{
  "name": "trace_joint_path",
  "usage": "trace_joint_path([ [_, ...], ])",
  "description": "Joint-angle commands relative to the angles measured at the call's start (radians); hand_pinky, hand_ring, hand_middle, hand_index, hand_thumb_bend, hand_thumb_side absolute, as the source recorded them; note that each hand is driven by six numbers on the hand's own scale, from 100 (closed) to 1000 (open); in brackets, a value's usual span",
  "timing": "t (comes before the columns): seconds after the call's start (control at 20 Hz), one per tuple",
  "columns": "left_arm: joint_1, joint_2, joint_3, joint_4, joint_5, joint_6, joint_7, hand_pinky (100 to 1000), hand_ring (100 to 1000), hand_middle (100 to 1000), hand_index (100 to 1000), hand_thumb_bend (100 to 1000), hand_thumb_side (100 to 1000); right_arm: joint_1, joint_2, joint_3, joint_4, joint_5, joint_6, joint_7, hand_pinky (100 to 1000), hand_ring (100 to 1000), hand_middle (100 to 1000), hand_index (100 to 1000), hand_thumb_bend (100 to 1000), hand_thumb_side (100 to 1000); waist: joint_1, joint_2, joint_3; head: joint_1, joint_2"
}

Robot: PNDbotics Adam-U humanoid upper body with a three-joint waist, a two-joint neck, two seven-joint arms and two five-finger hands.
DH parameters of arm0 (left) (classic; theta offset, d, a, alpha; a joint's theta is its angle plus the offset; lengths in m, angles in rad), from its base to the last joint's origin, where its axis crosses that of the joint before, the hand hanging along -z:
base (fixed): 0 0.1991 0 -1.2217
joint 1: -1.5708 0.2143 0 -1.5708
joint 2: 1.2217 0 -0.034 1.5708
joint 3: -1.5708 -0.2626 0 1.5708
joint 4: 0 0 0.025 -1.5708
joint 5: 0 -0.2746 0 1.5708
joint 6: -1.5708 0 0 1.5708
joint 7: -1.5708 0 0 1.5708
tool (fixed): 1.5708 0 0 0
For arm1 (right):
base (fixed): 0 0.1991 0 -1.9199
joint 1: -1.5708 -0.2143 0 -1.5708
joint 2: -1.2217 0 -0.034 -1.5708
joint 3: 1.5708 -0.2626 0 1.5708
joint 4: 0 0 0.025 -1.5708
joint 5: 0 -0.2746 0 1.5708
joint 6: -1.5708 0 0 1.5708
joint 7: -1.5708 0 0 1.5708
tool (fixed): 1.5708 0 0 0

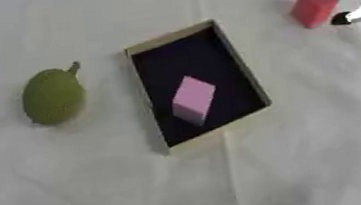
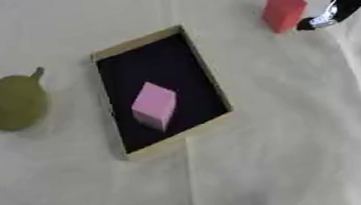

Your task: Pick up objects on the table and place them in the box.

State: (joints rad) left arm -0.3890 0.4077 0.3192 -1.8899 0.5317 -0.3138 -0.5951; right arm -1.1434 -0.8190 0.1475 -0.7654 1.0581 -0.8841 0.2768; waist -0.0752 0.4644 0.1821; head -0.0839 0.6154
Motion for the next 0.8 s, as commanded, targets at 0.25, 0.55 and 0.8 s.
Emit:
trace_joint_path([
  [0.25,-0.192,0.090,-0.053,0.023,0.046,-0.112,0.167,832,920,857,890,100,672,-0.003,-0.019,-0.014,0.005,0.013,-0.023,0.017,904,970,907,974,425,728,0.025,-0.058,0.015,-0.031,0.022],
  [0.55,-0.377,0.146,-0.127,0.083,0.057,-0.175,0.409,865,947,900,932,100,580,0.001,-0.002,-0.004,0.016,0.031,-0.023,0.024,904,968,909,977,428,729,0.044,-0.079,0.022,-0.052,0.042],
  [0.8,-0.501,0.195,-0.181,0.167,0.069,-0.216,0.500,869,947,912,950,100,569,0.000,0.007,-0.006,0.031,0.056,-0.023,0.027,906,976,914,978,431,730,0.059,-0.091,0.029,-0.067,0.055],
])
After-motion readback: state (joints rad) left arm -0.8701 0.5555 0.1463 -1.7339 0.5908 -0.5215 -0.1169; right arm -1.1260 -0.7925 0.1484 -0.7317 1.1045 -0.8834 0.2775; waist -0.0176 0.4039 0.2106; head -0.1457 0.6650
